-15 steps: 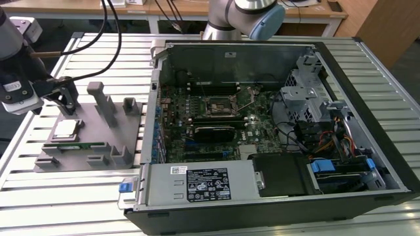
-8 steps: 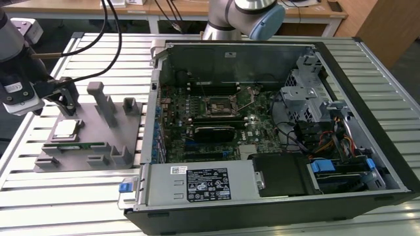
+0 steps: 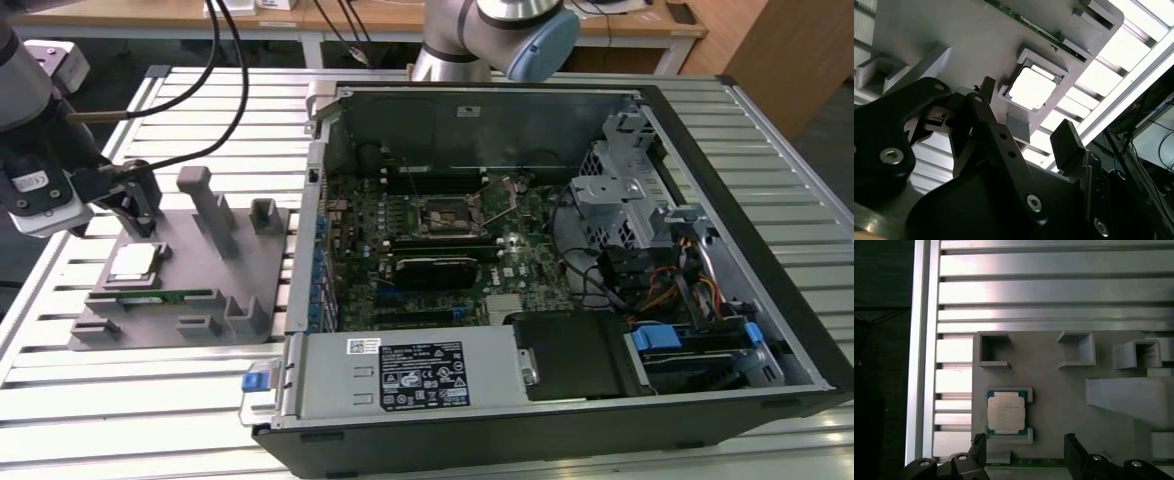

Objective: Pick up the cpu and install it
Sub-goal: 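Pick up the cpu and move it towards the insertion slot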

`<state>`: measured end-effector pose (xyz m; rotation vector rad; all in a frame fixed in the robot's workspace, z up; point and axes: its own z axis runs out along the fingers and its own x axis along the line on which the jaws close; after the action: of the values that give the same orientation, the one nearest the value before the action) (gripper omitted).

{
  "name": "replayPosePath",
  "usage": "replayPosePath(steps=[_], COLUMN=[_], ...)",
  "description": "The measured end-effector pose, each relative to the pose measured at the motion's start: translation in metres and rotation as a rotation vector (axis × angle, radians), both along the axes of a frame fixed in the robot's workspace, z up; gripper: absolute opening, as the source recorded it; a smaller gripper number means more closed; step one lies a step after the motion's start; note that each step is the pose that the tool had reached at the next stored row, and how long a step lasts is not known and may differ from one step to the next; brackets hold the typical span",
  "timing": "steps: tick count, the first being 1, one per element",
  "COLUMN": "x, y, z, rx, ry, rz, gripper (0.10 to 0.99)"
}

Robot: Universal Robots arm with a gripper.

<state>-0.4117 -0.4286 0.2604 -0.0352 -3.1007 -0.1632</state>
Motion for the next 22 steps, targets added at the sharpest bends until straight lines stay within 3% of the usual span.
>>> replayPosePath(steps=[22], x=[0.0], y=[0.0], z=[-0.0083], rx=[0.0], ry=[-0.0001], rz=[0.0], gripper=[0.718])
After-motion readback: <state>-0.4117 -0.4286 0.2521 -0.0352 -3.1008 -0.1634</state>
